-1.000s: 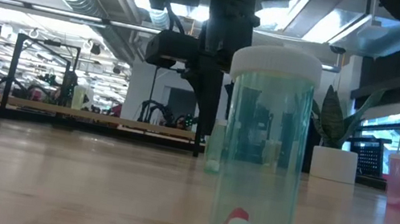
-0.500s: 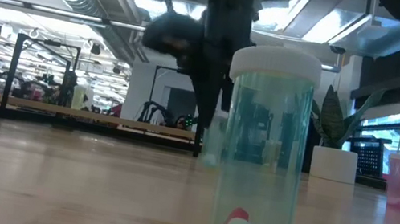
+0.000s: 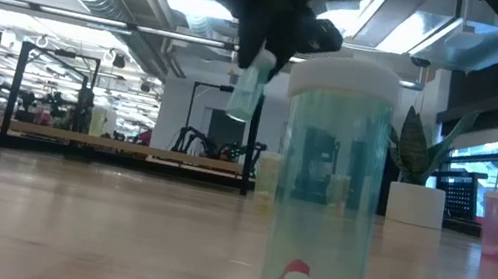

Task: Pick and place medicine bottles onto shelf by color
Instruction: Put the top green pill bottle on the shelf

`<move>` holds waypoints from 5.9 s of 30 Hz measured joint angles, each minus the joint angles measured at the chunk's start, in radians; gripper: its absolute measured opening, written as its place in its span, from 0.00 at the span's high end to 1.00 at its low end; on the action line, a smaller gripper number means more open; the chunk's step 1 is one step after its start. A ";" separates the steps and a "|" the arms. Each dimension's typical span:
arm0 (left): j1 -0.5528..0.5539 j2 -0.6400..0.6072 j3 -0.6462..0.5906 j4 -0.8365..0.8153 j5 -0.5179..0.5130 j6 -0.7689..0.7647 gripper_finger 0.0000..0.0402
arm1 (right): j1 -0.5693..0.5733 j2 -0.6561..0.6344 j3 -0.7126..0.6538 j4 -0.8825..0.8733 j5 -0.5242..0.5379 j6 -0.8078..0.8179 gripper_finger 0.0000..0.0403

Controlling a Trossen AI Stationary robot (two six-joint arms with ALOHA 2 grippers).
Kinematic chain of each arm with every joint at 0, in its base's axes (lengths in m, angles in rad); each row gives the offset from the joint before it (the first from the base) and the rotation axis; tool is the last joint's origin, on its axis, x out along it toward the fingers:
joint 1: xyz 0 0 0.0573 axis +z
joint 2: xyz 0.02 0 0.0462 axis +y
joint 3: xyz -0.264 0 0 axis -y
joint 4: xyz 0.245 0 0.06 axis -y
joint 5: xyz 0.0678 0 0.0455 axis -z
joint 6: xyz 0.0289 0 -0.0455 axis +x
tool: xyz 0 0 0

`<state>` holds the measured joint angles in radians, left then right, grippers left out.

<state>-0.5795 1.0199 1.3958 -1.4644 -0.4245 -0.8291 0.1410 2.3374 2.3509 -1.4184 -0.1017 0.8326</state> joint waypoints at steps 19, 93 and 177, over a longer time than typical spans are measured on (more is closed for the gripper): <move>0.001 0.000 0.000 0.018 0.000 -0.052 0.42 | -0.071 -0.131 0.005 0.029 0.137 -0.322 0.70; 0.003 0.086 0.000 0.089 -0.103 -0.051 0.42 | -0.245 0.128 -0.016 0.171 0.076 -0.973 0.68; 0.050 0.153 0.000 0.169 -0.109 0.058 0.42 | -0.129 -0.203 0.005 0.081 0.108 -0.839 0.41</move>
<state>-0.5297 1.1728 1.3956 -1.2949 -0.5332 -0.7714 0.0117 2.1343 2.3558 -1.3369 0.0066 -0.0061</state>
